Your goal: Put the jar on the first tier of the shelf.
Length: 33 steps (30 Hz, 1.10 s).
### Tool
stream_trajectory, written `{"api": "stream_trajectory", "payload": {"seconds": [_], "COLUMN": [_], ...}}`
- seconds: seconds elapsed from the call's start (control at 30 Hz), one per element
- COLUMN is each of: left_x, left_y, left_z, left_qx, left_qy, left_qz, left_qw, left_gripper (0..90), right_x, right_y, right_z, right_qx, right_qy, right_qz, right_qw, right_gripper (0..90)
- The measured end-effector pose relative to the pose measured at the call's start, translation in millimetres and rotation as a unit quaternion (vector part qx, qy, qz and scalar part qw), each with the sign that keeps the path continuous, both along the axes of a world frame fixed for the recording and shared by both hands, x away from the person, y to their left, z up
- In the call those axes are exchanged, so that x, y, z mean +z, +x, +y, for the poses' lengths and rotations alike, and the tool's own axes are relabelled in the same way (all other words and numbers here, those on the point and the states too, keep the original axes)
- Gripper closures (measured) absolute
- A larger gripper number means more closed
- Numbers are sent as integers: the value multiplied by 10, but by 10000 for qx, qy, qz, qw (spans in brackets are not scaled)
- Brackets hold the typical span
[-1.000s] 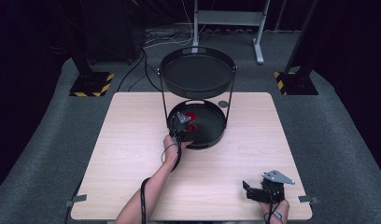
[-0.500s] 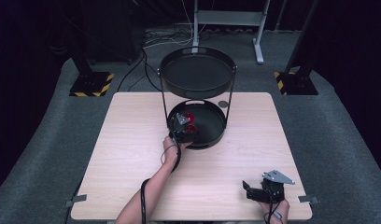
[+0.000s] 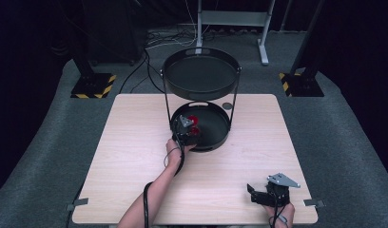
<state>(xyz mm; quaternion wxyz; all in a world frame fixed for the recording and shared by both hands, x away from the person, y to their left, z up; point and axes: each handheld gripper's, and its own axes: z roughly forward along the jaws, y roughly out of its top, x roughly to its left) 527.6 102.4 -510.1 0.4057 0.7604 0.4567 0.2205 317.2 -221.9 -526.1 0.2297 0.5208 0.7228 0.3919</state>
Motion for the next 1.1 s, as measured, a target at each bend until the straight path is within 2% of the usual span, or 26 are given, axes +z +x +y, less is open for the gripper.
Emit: {"api": "stream_trajectory", "payload": {"seconds": [0.23, 0.27, 0.37, 0.53, 0.73, 1.1], "left_x": [6, 2, -11, 10, 101, 258], "left_y": [-2, 3, -3, -24, -74, -248], "left_z": [-7, -11, -11, -13, 17, 241], "left_qx": [-35, -82, -91, -135, -173, -229], "left_qy": [17, 58, 109, 138, 235, 326], "left_qz": [49, 144, 219, 217, 162, 144], "left_qw": [10000, 9998, 9997, 9996, 9994, 9991], "left_gripper": [251, 207, 129, 63, 30, 3], "right_x": [0, 0, 0, 0, 0, -3], "right_y": [0, 0, -1, 2, 3, 11], "right_z": [0, 0, 0, 0, 0, 6], "right_qx": [2, 3, 1, 8, 6, 25], "right_qy": [1, 2, 4, 3, -1, -14], "right_qz": [0, 0, -3, 6, 9, 61], "right_qw": [10000, 10000, 10000, 10000, 10000, 10000], "right_gripper": [43, 43, 43, 43, 42, 41]}}
